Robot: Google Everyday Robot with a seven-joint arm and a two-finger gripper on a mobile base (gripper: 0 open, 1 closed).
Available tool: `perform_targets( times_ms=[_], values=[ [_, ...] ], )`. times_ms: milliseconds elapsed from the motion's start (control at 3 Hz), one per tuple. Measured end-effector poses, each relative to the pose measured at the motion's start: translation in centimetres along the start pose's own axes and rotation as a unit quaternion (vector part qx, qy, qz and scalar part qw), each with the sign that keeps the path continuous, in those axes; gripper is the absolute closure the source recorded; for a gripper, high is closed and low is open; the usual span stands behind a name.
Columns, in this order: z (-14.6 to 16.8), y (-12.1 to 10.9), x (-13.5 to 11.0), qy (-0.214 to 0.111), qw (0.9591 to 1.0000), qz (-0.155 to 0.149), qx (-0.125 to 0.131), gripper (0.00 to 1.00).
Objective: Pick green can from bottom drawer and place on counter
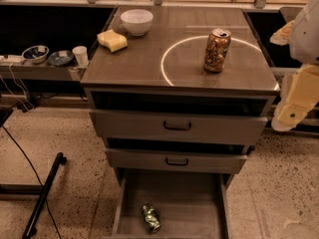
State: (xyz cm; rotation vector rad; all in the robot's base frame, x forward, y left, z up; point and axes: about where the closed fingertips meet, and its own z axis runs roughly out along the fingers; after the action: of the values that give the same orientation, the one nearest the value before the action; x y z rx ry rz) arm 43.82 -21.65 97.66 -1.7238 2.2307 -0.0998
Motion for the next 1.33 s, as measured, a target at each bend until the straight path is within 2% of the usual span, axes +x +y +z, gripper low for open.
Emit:
perform_targets(
  times_ms=[333, 667, 1000, 1333],
  values=[
    [0.0, 0.0, 0.0, 0.0, 1.0, 0.0, 0.0, 0.0],
    [0.3, -0.3, 0.0, -0.01, 0.9998, 0.014, 0.011, 0.0],
    [6.2, 1.0, 0.3, -0.045, 0.9982, 0.037, -0.017, 0.0],
    [13.5, 3.3, 1.0, -0.086, 0.9948, 0.034, -0.042, 0.0]
  ],
)
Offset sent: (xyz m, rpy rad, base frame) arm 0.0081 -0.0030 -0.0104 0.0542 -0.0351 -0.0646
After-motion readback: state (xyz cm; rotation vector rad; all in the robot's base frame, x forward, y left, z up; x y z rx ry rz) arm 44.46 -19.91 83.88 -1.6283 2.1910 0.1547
